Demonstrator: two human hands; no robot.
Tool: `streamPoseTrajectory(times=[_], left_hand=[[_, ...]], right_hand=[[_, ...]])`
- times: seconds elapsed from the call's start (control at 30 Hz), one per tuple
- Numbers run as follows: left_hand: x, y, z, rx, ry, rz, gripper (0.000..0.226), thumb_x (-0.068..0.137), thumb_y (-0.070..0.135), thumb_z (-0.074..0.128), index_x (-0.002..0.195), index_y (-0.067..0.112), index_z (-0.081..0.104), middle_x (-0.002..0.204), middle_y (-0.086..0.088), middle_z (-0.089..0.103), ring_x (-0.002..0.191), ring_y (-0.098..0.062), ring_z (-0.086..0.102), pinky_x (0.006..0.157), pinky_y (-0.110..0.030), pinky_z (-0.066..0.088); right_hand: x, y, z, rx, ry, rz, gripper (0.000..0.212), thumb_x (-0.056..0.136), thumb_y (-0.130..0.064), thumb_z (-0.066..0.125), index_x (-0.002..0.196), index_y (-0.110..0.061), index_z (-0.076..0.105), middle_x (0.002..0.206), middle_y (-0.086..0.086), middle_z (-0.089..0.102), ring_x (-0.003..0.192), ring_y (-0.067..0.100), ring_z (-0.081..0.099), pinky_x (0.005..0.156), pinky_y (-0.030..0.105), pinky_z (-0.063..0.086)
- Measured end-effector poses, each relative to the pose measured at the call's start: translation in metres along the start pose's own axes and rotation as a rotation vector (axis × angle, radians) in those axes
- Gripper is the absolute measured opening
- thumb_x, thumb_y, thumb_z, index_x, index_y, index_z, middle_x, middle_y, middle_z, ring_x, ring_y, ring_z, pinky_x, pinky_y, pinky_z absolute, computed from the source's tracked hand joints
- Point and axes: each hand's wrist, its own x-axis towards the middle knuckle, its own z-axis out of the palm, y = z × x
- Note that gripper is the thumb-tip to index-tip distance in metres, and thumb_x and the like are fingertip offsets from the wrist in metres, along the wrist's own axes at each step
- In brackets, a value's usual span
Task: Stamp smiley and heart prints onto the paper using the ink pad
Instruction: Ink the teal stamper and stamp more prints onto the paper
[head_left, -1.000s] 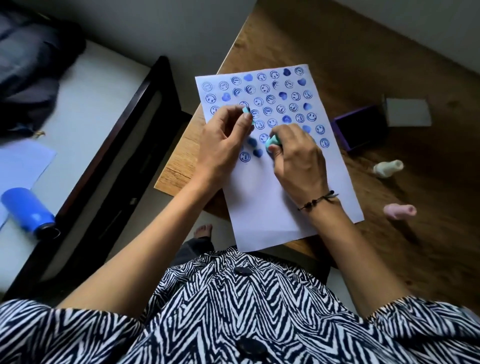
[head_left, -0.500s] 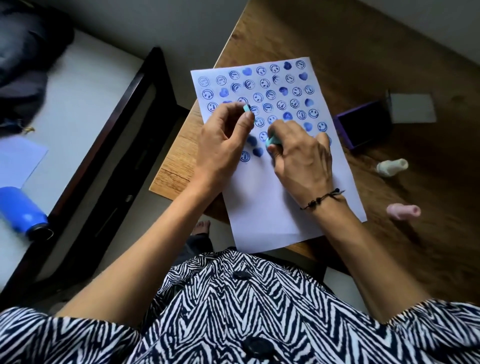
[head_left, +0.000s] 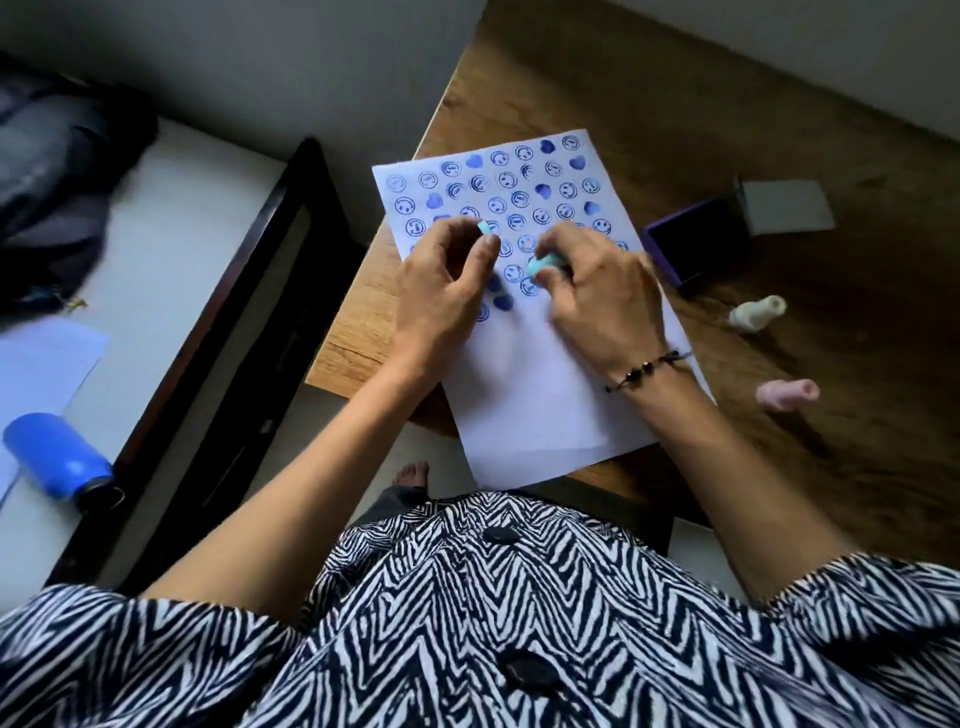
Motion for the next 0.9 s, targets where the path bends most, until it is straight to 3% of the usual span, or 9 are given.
streamPoseTrajectory(times=[0.1, 0.17, 0.2, 0.3, 0.33, 0.4, 0.57, 0.73, 0.9], left_hand=[[-0.001, 0.0, 0.0, 0.008, 0.007, -0.017, 0.024, 0.086, 0.021, 0.055, 0.102, 0.003, 0.057, 0.101, -0.024, 0.066, 0.091, -0.035, 0.065, 0.088, -0.05, 0.051], [-0.001, 0.0, 0.001, 0.002, 0.003, -0.024, 0.025, 0.085, 0.022, 0.055, 0.102, 0.003, 0.057, 0.099, -0.021, 0.066, 0.09, -0.034, 0.065, 0.088, -0.05, 0.051], [-0.001, 0.0, 0.001, -0.006, -0.001, -0.032, 0.025, 0.086, 0.022, 0.055, 0.102, 0.003, 0.056, 0.097, -0.02, 0.066, 0.089, -0.033, 0.065, 0.087, -0.048, 0.051], [0.002, 0.004, -0.001, -0.057, -0.058, -0.053, 0.019, 0.087, 0.017, 0.056, 0.101, 0.005, 0.056, 0.09, -0.019, 0.065, 0.078, -0.03, 0.065, 0.073, -0.037, 0.05], [0.002, 0.006, -0.002, -0.081, -0.092, -0.05, 0.016, 0.087, 0.015, 0.056, 0.101, 0.007, 0.056, 0.085, -0.013, 0.064, 0.072, -0.021, 0.065, 0.068, -0.032, 0.05], [0.001, 0.011, -0.003, -0.131, -0.184, -0.032, 0.013, 0.087, 0.01, 0.056, 0.1, 0.01, 0.057, 0.081, -0.001, 0.062, 0.066, -0.005, 0.061, 0.063, -0.022, 0.049], [-0.009, 0.026, 0.011, -0.257, -0.38, 0.016, 0.019, 0.086, -0.001, 0.051, 0.105, 0.001, 0.056, 0.081, -0.003, 0.062, 0.066, 0.001, 0.061, 0.067, -0.013, 0.05], [-0.01, 0.034, 0.024, -0.286, -0.44, 0.055, 0.02, 0.086, 0.001, 0.051, 0.104, 0.008, 0.058, 0.082, -0.003, 0.064, 0.068, -0.001, 0.062, 0.067, -0.014, 0.049], [-0.01, 0.036, 0.034, -0.27, -0.481, 0.088, 0.016, 0.085, 0.008, 0.053, 0.094, 0.018, 0.062, 0.08, 0.001, 0.067, 0.071, -0.006, 0.062, 0.069, -0.017, 0.05]], right_hand=[[-0.002, 0.005, -0.024, 0.289, 0.323, 0.09, 0.014, 0.083, -0.012, 0.053, 0.094, -0.006, 0.059, 0.091, 0.002, 0.067, 0.083, 0.015, 0.062, 0.078, 0.03, 0.048], [-0.003, 0.012, -0.035, 0.373, 0.419, 0.118, 0.013, 0.084, -0.011, 0.053, 0.092, -0.004, 0.059, 0.084, -0.012, 0.059, 0.075, -0.008, 0.056, 0.069, 0.007, 0.043], [-0.004, 0.015, -0.036, 0.416, 0.422, 0.144, 0.011, 0.085, -0.011, 0.053, 0.091, -0.004, 0.059, 0.081, -0.018, 0.055, 0.074, -0.013, 0.054, 0.068, 0.003, 0.041], [-0.006, 0.022, -0.032, 0.605, 0.346, 0.258, 0.008, 0.086, -0.009, 0.054, 0.089, -0.015, 0.057, 0.077, -0.012, 0.056, 0.068, -0.001, 0.053, 0.066, 0.024, 0.046], [-0.007, 0.021, -0.029, 0.665, 0.309, 0.28, 0.01, 0.087, -0.009, 0.054, 0.086, -0.019, 0.055, 0.077, -0.006, 0.058, 0.066, 0.003, 0.051, 0.063, 0.028, 0.044], [-0.012, 0.016, -0.023, 0.757, 0.241, 0.284, 0.018, 0.088, -0.009, 0.054, 0.082, -0.026, 0.054, 0.079, 0.0, 0.059, 0.064, 0.006, 0.051, 0.058, 0.024, 0.043], [-0.023, 0.004, -0.022, 0.906, 0.183, 0.245, 0.021, 0.089, -0.011, 0.054, 0.083, -0.031, 0.056, 0.075, -0.006, 0.059, 0.056, 0.001, 0.052, 0.045, 0.016, 0.045], [-0.025, 0.007, -0.03, 0.897, 0.208, 0.271, 0.009, 0.091, -0.01, 0.052, 0.093, -0.018, 0.056, 0.085, -0.004, 0.06, 0.068, 0.006, 0.056, 0.052, 0.017, 0.048], [-0.029, 0.015, -0.036, 0.841, 0.261, 0.268, 0.008, 0.091, -0.011, 0.052, 0.094, -0.018, 0.056, 0.09, -0.004, 0.06, 0.078, 0.008, 0.057, 0.063, 0.02, 0.05]])
